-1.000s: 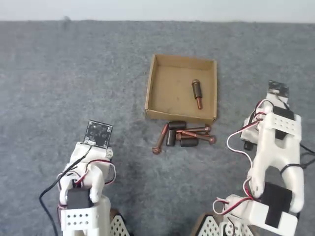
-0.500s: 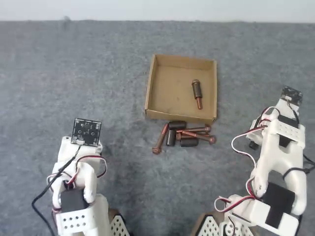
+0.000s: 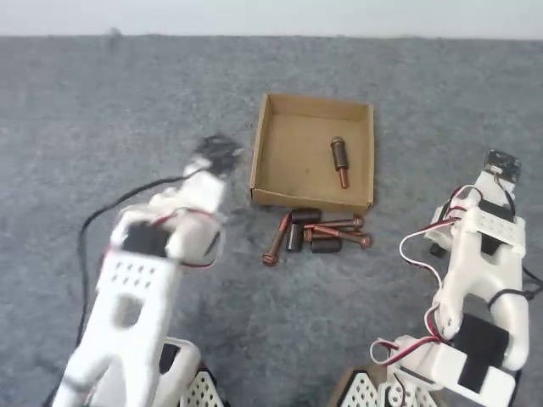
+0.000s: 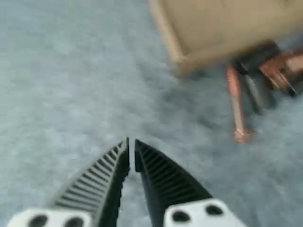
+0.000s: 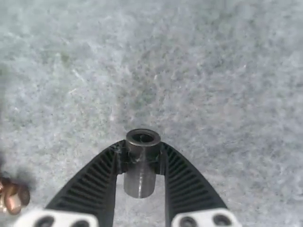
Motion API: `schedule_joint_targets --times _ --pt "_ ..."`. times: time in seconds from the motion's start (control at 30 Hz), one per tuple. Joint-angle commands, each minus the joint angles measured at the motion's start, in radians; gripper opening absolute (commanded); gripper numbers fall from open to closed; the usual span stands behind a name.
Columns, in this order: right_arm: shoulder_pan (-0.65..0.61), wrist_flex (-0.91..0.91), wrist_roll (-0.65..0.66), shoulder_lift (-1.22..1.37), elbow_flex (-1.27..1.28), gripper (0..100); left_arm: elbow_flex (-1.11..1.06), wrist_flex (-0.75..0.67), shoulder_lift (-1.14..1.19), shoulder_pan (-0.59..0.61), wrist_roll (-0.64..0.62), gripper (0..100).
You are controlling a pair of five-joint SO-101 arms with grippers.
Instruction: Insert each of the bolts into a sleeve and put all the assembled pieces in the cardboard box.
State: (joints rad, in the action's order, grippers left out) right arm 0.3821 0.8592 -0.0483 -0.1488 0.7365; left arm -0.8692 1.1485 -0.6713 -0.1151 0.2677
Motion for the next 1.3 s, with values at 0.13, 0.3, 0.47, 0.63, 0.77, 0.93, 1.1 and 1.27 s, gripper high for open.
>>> schedule_joint_targets --times 0.13,0.3,0.47,0.63,0.77,0.93,1.1,1.27 --pt "0.038 -0.094 0.014 -0.010 0.017 0.8 0.231 0.005 0.304 -0.196 -0.005 2" --pt "0.038 -0.099 0.014 -0.010 0.017 0.8 0.394 0.012 0.494 -0.265 -0.003 2" --pt "0.038 -0.099 0.012 -0.010 0.017 0.8 0.601 0.094 0.697 -0.341 0.048 2" --pt "0.048 -0.099 0.012 -0.010 0.017 0.9 0.825 0.258 0.888 -0.440 0.138 2" --pt "0.074 -0.099 0.012 -0.010 0.017 0.9 0.960 0.321 0.993 -0.512 0.163 2" --pt "0.074 -0.099 0.012 -0.010 0.017 0.9 1.032 0.327 1.042 -0.560 0.187 9" --pt "0.074 -0.099 0.012 -0.010 0.017 0.8 1.030 0.327 1.053 -0.583 0.265 20" --pt "0.074 -0.099 0.012 -0.010 0.017 0.8 1.030 0.313 1.054 -0.592 0.402 17"
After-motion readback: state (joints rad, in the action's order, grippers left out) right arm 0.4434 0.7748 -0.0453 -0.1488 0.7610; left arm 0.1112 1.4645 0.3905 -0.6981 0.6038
